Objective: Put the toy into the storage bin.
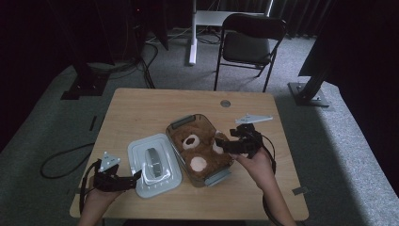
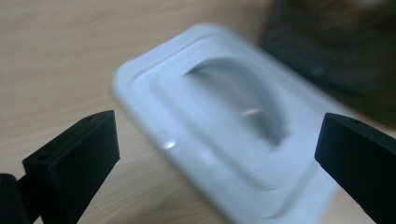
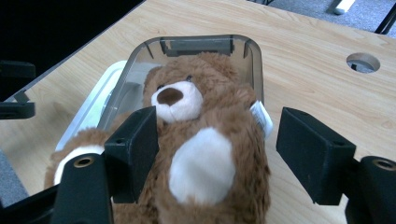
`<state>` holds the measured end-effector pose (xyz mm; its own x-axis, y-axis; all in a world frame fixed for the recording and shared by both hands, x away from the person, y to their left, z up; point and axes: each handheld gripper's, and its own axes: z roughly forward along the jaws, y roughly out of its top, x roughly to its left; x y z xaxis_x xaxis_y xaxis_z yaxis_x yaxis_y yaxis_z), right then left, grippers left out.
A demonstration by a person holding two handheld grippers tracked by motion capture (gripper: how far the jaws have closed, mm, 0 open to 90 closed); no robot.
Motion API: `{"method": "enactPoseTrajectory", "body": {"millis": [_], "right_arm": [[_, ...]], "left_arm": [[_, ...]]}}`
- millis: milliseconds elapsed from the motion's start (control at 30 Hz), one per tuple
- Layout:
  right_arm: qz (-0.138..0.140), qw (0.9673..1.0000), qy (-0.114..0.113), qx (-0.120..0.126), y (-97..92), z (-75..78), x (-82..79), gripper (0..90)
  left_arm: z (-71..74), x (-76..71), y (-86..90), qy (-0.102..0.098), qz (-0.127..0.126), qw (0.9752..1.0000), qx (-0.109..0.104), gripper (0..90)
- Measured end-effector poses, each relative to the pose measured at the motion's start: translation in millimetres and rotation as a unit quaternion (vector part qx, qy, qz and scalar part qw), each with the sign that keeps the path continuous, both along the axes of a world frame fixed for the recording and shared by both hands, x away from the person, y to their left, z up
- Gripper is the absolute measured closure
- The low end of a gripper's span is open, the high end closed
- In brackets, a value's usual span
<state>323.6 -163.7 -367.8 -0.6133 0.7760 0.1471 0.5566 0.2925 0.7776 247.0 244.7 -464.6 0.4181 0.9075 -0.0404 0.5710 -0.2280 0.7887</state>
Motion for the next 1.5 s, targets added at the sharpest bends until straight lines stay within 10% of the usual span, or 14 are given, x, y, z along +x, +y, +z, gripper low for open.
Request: {"method": "enactPoseTrajectory", "body": {"millis": [333,1000,1267,1500], "right_arm": [[0.001,0.9999,0.004,0.01,-16.9,-5.6,-12.6,33.2],[0.029,0.9991,0.006,-0.031,-19.0,-24.5,-19.8,62.8],[0.023,0.9995,0.004,-0.023,-24.4,-27.1,-20.2,78.0],[0.032,0.9987,0.012,-0.037,-19.0,-33.9,-14.8,84.8]], "left_arm": [[35.7,-10.7,-51.1,-0.027,-0.105,0.9936,-0.032,0.6],[58.1,-1.6,-143.4,-0.046,-0.22,0.9738,-0.033,0.7],[59.4,-4.6,-162.2,-0.058,-0.278,0.9583,-0.036,41.1],[51.4,-0.4,-168.7,-0.035,-0.301,0.9527,-0.016,73.0]]}}
